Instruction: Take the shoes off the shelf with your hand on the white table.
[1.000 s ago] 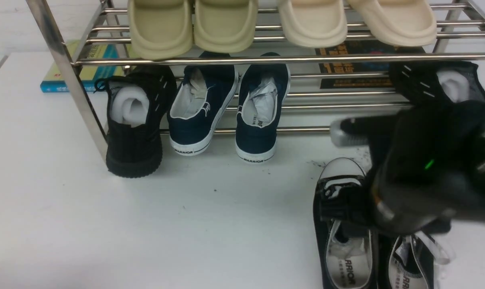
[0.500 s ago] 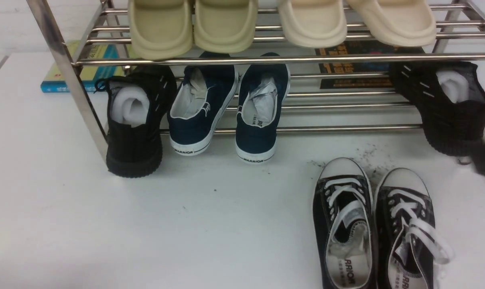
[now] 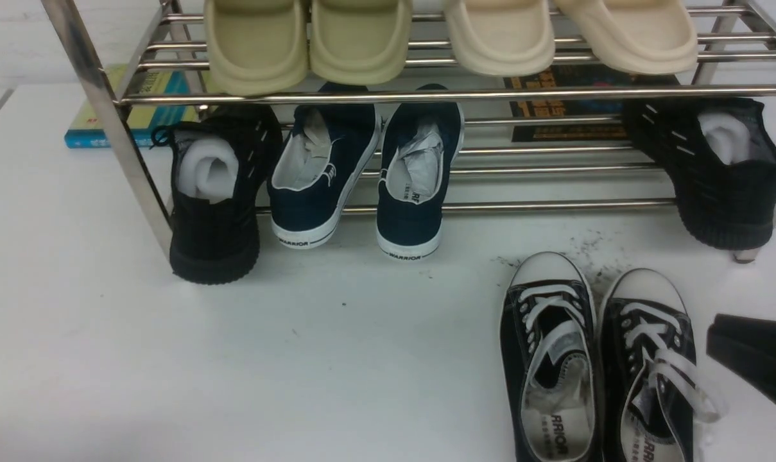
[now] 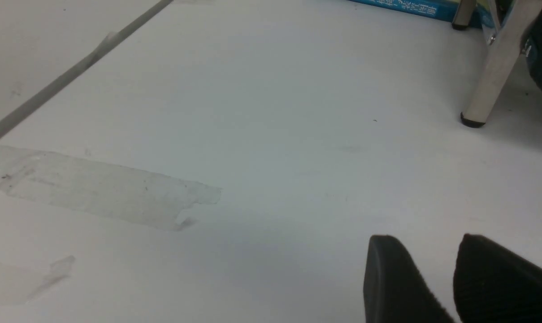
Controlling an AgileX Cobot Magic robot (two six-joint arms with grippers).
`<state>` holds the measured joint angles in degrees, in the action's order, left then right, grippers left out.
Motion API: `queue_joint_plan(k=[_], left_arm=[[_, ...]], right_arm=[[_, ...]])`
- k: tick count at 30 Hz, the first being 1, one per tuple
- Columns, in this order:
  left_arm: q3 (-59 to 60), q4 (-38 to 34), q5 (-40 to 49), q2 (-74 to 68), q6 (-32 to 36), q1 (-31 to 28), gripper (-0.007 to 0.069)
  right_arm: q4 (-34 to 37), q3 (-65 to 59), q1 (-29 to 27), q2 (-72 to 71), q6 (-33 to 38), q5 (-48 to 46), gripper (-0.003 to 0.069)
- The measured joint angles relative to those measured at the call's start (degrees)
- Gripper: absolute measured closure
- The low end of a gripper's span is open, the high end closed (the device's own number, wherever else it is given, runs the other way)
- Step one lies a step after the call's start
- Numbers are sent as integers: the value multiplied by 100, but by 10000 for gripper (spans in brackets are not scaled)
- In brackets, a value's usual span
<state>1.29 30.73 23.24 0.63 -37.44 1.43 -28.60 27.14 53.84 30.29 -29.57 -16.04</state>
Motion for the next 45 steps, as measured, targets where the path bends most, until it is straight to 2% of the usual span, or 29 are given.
queue_joint_plan(k=[19, 20, 26, 27, 31, 32, 34, 35, 37, 41, 45], left_arm=[[0, 0, 0, 0, 0, 0, 382], [0, 0, 0, 0, 0, 0, 382], [0, 4, 0, 0, 0, 0, 382], [0, 4, 0, 0, 0, 0, 382], [0, 11, 5, 0, 0, 0, 382], [0, 11, 5, 0, 0, 0, 382], [0, 14, 5, 0, 0, 0, 382], [0, 14, 5, 0, 0, 0, 382], [0, 18, 5, 0, 0, 0, 382], [0, 18, 5, 0, 0, 0, 382], [0, 18, 7, 0, 0, 0, 382]], right_arm=[[-90, -47, 0, -2, -77, 80, 661], [21, -47, 0, -2, -77, 68, 659], [1716, -66, -102, -245, -96, 9, 655], [1843, -94, -215, -312, -96, 57, 655], [2139, -570, -1374, -746, -96, 464, 652], [2148, -646, -1446, -775, -96, 486, 651], [2295, -1143, -2374, -1237, -96, 640, 648], [2309, -1230, -2513, -1317, -96, 641, 648], [2637, -1708, -3252, -1766, -96, 639, 646], [3241, -2478, -4370, -2506, -96, 553, 643], [3352, -2851, -5031, -2940, -96, 165, 638]])
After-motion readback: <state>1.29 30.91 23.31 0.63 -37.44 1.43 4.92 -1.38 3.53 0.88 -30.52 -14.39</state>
